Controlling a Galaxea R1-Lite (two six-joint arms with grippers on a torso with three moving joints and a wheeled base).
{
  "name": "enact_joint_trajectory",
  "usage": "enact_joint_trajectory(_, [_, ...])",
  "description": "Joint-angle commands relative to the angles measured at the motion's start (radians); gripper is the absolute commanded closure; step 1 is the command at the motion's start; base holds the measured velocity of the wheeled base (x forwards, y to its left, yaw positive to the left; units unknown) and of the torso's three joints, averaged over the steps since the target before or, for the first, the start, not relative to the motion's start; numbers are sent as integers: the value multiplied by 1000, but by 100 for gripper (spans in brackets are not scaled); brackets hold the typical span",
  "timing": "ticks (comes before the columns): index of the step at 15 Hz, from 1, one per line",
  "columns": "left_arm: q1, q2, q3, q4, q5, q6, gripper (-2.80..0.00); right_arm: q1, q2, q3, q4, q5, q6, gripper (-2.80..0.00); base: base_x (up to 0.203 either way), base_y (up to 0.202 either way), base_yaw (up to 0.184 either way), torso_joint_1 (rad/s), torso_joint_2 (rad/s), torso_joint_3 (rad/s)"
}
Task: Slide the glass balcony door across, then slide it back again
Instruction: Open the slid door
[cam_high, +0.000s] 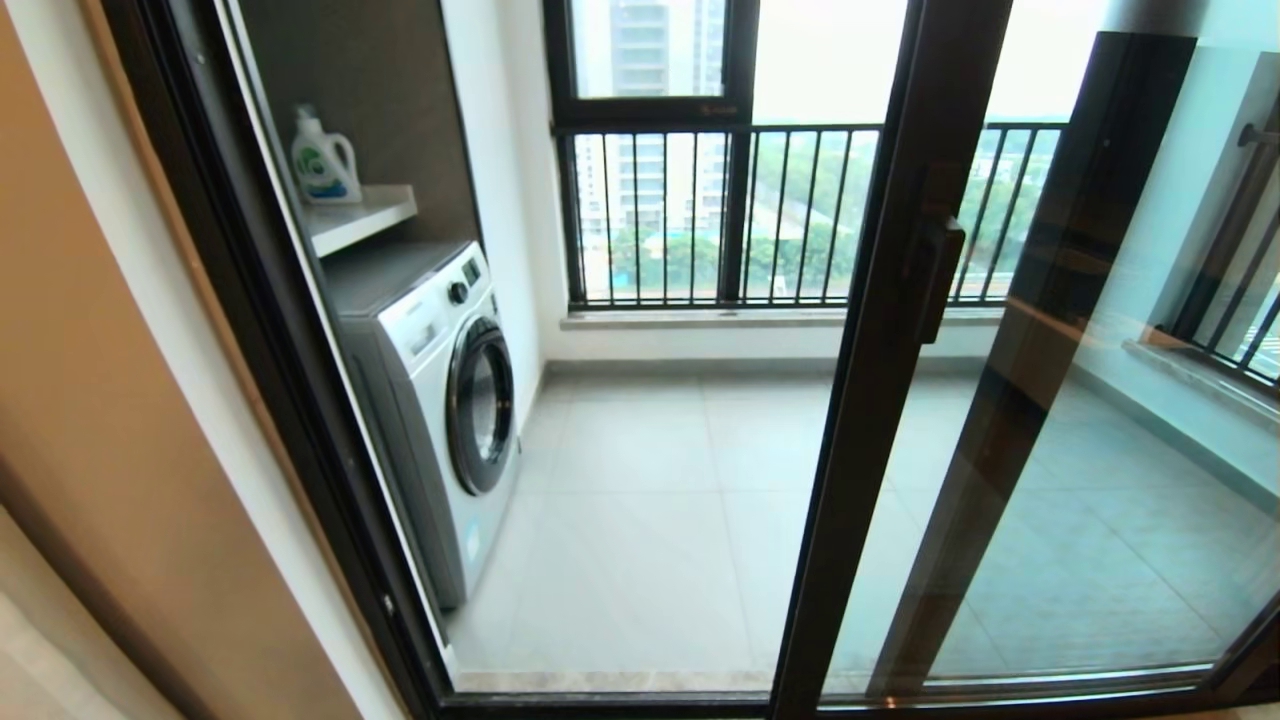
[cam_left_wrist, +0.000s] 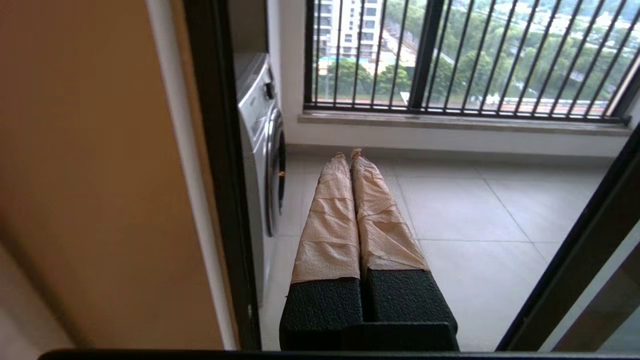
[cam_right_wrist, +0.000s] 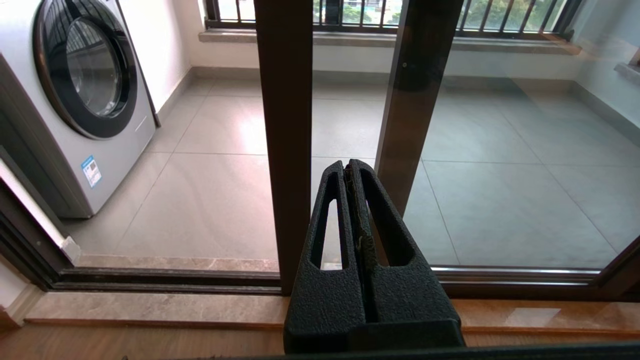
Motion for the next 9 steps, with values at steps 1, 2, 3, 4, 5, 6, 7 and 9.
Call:
enact_joint_trajectory(1, [75,-275,-15,202,4,2,0,0,1,0,2,1,-1,0,0,0,0,0,0,0])
enact_joint_trajectory(2, [112,-325,-18,253,4,9,0,0,1,0,2,1,-1,0,0,0,0,0,0,0])
enact_joint_trajectory(3, [141,-363,-18,278,6,29,0,0,1,0,0,1,-1,0,0,0,0,0,0,0])
enact_joint_trajectory(4, [171,-401,-9,288,3,55,0,0,1,0,0,1,-1,0,0,0,0,0,0,0])
enact_joint_trajectory(5, [184,-452,22,290,-6,85,0,0,1,0,1,1,-1,0,0,0,0,0,0,0])
enact_joint_trajectory(6, [187,-505,86,290,-21,131,0,0,1,0,0,1,-1,0,0,0,0,0,0,0])
enact_joint_trajectory(7, [187,-569,164,289,-34,175,0,0,1,0,1,1,-1,0,0,0,0,0,0,0])
enact_joint_trajectory(9, [187,-627,360,267,-48,214,0,0,1,0,0,1,-1,0,0,0,0,0,0,0])
